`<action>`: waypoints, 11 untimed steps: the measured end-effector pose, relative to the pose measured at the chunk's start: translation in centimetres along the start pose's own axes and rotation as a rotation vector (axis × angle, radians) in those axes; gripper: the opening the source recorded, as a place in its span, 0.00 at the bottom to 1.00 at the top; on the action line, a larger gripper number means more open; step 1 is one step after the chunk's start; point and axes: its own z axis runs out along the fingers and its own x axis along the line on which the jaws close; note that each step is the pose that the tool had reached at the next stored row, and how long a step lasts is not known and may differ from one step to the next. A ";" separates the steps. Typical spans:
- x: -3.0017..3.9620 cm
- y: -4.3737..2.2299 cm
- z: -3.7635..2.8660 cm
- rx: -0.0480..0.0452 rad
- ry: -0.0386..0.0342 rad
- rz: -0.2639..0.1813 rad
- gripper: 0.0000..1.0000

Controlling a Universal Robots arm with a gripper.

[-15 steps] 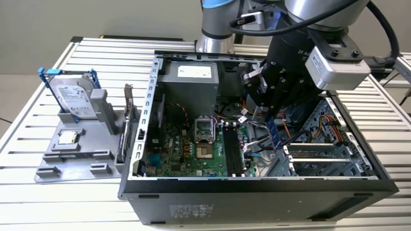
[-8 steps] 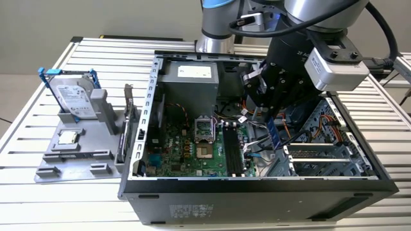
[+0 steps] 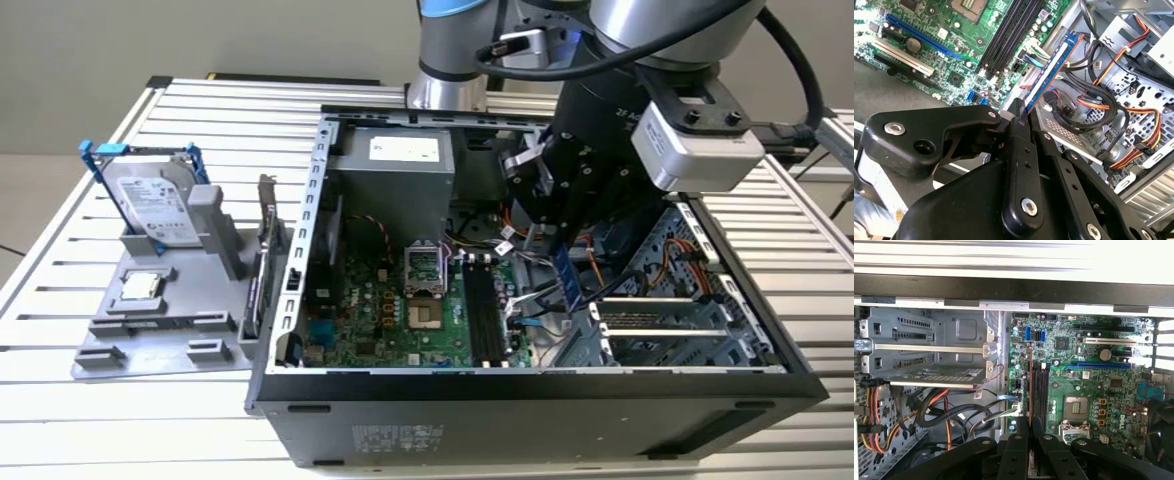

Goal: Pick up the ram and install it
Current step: 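Pick up the ram and move it above insertion slot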

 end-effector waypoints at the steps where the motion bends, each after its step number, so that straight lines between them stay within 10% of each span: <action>1: 0.00 0.00 0.02 0.0000 0.0000 0.000 0.00; 11: 0.00 -0.01 0.23 0.0000 0.0000 0.000 0.00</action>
